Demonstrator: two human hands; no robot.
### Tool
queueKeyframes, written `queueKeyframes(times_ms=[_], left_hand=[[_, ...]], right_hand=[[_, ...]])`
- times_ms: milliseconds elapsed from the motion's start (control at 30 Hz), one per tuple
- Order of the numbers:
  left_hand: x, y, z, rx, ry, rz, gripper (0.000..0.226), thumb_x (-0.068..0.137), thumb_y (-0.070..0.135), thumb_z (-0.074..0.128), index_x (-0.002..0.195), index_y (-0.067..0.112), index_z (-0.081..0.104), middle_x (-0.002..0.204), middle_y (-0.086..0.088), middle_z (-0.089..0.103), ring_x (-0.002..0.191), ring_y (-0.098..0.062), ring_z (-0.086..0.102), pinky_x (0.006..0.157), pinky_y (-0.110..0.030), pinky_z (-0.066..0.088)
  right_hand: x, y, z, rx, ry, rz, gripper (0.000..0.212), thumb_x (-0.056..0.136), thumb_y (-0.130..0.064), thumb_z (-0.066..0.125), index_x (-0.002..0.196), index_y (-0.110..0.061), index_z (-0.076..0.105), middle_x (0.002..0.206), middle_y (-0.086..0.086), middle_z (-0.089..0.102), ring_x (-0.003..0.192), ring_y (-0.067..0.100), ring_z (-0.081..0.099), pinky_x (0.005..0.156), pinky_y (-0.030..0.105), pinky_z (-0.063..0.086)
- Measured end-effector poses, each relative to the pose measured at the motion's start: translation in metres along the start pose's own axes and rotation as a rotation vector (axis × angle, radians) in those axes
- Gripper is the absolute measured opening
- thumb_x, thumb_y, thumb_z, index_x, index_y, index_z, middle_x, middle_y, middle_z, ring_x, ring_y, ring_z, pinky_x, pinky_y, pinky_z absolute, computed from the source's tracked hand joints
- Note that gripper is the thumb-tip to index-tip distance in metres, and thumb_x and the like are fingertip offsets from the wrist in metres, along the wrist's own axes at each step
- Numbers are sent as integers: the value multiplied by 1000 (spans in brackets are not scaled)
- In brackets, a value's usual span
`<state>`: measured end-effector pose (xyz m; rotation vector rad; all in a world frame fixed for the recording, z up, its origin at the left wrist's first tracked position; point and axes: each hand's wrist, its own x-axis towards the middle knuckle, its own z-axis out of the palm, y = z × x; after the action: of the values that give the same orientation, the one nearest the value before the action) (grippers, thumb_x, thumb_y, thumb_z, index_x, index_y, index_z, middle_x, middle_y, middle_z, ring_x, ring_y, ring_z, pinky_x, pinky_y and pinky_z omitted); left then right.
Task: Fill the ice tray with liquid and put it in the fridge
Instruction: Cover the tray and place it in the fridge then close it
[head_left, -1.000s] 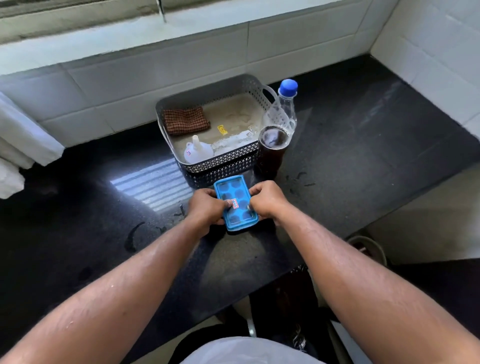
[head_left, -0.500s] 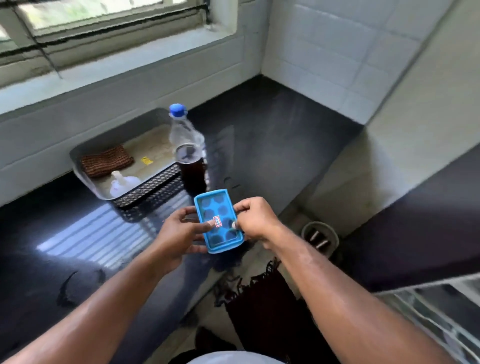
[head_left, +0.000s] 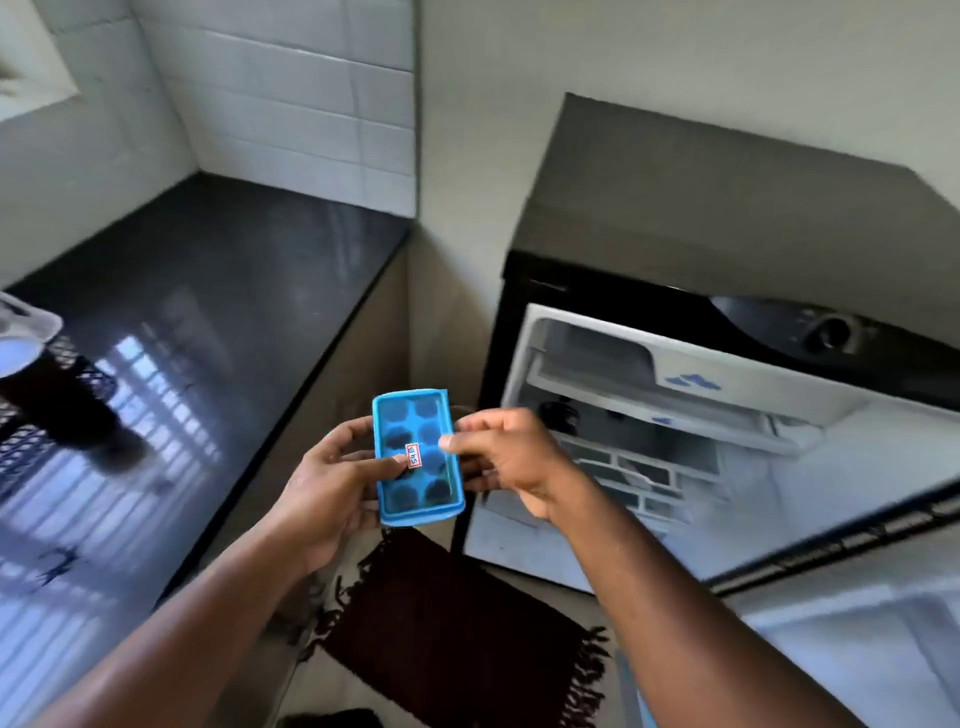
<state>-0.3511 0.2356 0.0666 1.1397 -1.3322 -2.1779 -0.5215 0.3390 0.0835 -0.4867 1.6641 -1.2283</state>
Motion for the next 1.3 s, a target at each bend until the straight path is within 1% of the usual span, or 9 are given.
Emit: queueKeyframes(times_ms=[167, 333, 467, 567, 733, 833, 933, 1100, 1300], left_hand=[[-8, -2, 62, 106, -131, 5, 35, 86, 8, 77, 118, 22, 72, 106, -7, 80, 85, -26, 80, 63, -38, 63], [-9, 2, 97, 119, -169, -19, 28, 87, 12, 77, 114, 19, 74, 108, -10, 80, 88, -28, 80, 60, -33, 61], [-6, 7, 109, 152, -190, -32, 28, 86, 15, 78, 113, 20, 74, 108, -10, 80, 90, -28, 79, 54, -30, 59], [1, 15, 110, 177, -212, -27, 28, 86, 16, 78, 114, 20, 74, 107, -10, 80, 90, -28, 79, 55, -30, 59], [10, 28, 112, 222, -239, -5, 25, 89, 13, 76, 113, 17, 73, 104, -12, 80, 84, -26, 80, 49, -27, 56], [14, 35, 112, 244, -276, 8, 23, 90, 12, 74, 113, 16, 72, 102, -12, 80, 84, -27, 80, 50, -28, 57], [15, 42, 112, 240, -337, 19, 22, 87, 11, 75, 108, 17, 74, 102, -11, 81, 85, -27, 80, 53, -31, 60], [22, 49, 118, 298, -400, -22, 28, 85, 14, 76, 113, 15, 72, 104, -9, 80, 91, -29, 79, 75, -42, 60], [61, 40, 169, 334, -397, -107, 13, 91, 12, 72, 103, 16, 69, 95, -7, 82, 80, -21, 80, 49, -28, 58]], right_hand=[[-2, 0, -85, 463, 342, -11, 10, 98, -12, 66, 88, -10, 65, 74, 7, 66, 67, 20, 65, 63, 32, 56], [37, -23, -147, 893, 424, -58, 18, 108, -17, 48, 115, -10, 63, 121, 14, 62, 125, 34, 59, 98, 48, 45], [61, -41, -161, 1074, 518, -127, 40, 105, -14, 49, 143, -7, 55, 102, 14, 65, 89, 29, 61, 83, 46, 49], [71, -42, -159, 1153, 607, -122, 34, 101, -16, 57, 135, -11, 60, 91, 11, 65, 78, 26, 60, 65, 39, 49], [74, -36, -156, 1346, 617, -182, 10, 102, -27, 54, 101, -19, 61, 82, 5, 61, 72, 20, 56, 63, 32, 46], [56, -23, -148, 1371, 639, -115, 29, 96, -45, 55, 84, -18, 56, 71, 2, 52, 65, 17, 49, 62, 25, 42], [21, -1, -128, 1267, 744, -129, 47, 82, -61, 72, 102, -20, 67, 89, 1, 72, 78, 17, 68, 64, 22, 49], [-42, 25, -121, 1138, 1022, -89, 65, 67, -72, 83, 105, -23, 66, 104, 7, 76, 93, 29, 73, 69, 36, 59], [-83, 45, -142, 1000, 989, 17, 54, 73, -61, 83, 104, -19, 67, 113, 11, 70, 107, 32, 67, 88, 45, 57]])
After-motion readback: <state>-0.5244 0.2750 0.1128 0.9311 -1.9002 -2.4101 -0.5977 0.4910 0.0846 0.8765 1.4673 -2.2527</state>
